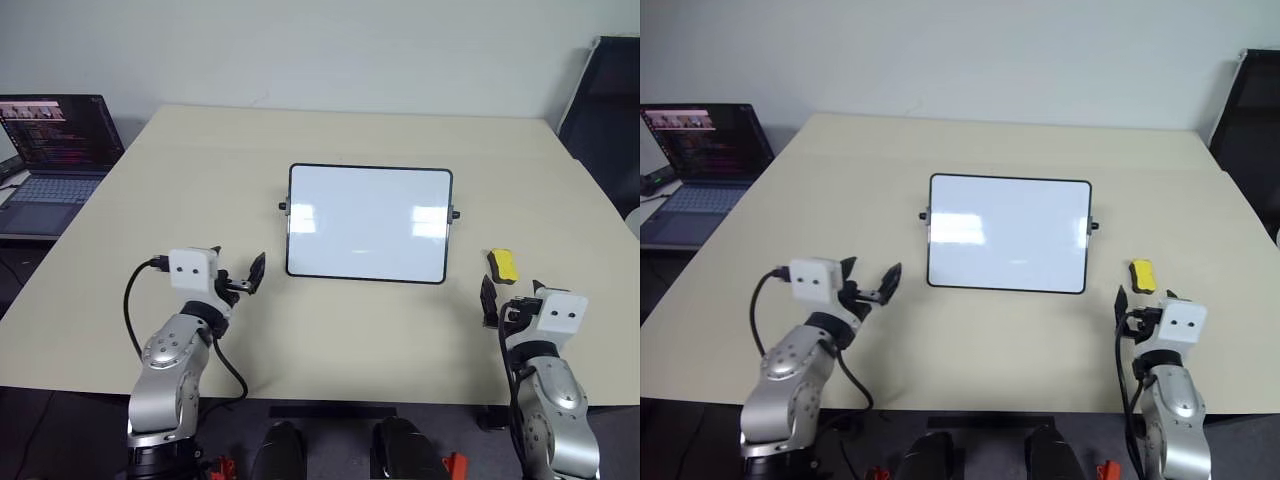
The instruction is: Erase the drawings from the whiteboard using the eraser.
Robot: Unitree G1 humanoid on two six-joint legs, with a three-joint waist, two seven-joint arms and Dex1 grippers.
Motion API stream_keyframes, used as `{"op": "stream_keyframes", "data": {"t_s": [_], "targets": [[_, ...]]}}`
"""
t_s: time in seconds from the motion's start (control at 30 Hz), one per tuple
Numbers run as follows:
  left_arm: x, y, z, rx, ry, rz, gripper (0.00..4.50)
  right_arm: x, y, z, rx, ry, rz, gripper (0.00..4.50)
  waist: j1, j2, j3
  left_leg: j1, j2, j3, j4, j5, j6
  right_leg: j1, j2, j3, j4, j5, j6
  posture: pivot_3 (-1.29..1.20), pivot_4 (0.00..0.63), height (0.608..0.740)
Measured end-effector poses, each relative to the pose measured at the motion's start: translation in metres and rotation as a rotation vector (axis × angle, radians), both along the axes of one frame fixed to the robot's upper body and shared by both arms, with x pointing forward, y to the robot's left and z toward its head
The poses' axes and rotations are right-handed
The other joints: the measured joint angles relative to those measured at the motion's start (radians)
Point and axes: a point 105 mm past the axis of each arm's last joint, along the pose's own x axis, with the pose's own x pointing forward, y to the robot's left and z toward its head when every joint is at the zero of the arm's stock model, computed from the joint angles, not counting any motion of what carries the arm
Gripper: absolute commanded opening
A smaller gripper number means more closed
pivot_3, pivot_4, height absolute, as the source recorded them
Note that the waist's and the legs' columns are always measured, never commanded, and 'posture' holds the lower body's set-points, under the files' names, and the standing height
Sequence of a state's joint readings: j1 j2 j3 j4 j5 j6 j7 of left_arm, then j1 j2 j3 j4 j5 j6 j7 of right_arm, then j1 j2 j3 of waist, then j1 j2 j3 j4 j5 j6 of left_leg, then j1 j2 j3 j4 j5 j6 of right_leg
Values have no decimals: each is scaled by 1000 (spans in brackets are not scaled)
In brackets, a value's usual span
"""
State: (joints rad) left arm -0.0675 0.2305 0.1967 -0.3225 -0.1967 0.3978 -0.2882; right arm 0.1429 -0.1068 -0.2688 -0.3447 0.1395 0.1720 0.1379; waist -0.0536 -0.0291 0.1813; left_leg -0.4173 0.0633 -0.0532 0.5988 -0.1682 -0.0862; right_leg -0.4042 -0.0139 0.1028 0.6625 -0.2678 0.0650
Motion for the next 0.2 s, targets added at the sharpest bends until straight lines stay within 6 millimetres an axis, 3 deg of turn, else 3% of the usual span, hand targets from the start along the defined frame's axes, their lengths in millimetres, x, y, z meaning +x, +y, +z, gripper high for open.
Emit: {"op": "stream_keyframes", "data": {"t_s": [0.1,0.2], "targets": [[-3,-1,2,19,-26,7,4500,-6,5,-7,-5,24,23,4474,-2,1,-1,0,1,0,-4,0,0,-1,1,0,0,-1,0,0,150,740],[-10,-9,-9,24,-2,-15,4500,-9,11,-8,-4,43,45,4474,-4,1,-1,0,1,0,-6,0,0,-2,1,0,0,-2,1,0,150,740]]}}
